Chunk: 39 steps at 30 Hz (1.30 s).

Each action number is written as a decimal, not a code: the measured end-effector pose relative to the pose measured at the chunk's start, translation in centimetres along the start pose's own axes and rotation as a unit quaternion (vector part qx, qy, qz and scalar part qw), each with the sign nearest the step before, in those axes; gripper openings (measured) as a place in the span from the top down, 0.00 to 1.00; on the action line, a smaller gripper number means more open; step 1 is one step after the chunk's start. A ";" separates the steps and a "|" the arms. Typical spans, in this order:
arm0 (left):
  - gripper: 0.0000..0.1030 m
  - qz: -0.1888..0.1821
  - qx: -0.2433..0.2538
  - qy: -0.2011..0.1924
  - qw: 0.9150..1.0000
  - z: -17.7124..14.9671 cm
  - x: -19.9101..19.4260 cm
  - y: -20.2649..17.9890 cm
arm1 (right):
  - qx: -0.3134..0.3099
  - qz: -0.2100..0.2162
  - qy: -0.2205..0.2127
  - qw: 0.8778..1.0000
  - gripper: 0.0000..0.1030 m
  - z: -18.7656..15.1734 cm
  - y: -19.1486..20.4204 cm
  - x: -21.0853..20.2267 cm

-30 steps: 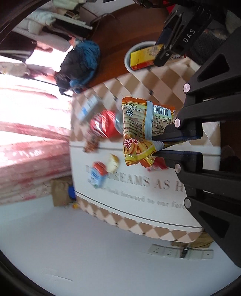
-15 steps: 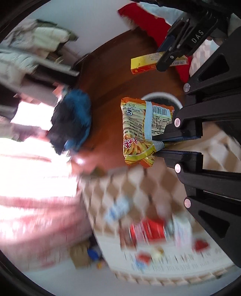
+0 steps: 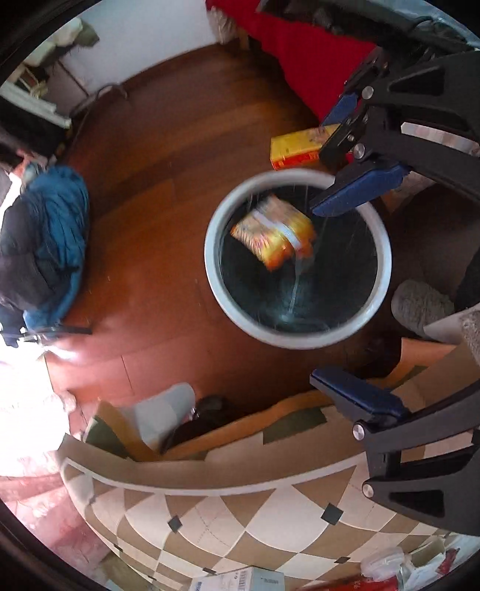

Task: Collect trash
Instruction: 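Carry both items over the white bin and open both tools to drop them, then move both tools back over the table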

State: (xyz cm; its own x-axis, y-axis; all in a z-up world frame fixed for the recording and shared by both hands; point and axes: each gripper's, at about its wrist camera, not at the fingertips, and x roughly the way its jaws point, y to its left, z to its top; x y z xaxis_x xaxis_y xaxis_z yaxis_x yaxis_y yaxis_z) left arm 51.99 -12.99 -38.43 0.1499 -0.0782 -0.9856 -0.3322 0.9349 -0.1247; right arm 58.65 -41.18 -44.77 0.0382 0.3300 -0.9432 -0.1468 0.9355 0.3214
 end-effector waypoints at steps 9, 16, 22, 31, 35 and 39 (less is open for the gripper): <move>0.06 0.085 0.006 -0.047 0.995 -2.4 -0.9 0.8 | -0.011 -0.021 0.031 0.999 0.00 -2.1 -0.5 1.5; 0.06 0.096 0.011 -0.039 0.995 -4.7 -1.3 0.5 | -0.044 -0.096 0.030 0.994 0.00 -3.5 -0.4 -0.3; 0.06 0.092 0.017 -0.041 0.995 -5.5 -2.5 -0.3 | -0.053 -0.102 0.014 0.993 0.00 -3.9 0.6 -2.9; 0.06 0.073 0.016 -0.060 0.995 -7.2 -7.2 -0.5 | -0.064 -0.110 -0.026 0.992 0.00 -5.0 2.3 -9.5; 0.06 0.060 0.018 -0.082 0.995 -8.1 -10.5 -0.5 | -0.063 -0.108 -0.054 0.991 0.00 -6.0 3.4 -13.5; 0.06 0.059 0.011 -0.110 0.992 -9.5 -15.2 0.0 | -0.055 -0.082 -0.089 0.991 0.00 -7.1 4.9 -18.3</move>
State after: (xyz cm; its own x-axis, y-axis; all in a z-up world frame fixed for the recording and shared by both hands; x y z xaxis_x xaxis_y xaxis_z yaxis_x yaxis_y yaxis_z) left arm 40.85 -15.13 -24.57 0.3120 0.1075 -0.9440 -0.3390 0.9408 -0.0049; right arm 50.20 -43.55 -26.51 0.2430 0.2016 -0.9488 -0.2305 0.9621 0.1454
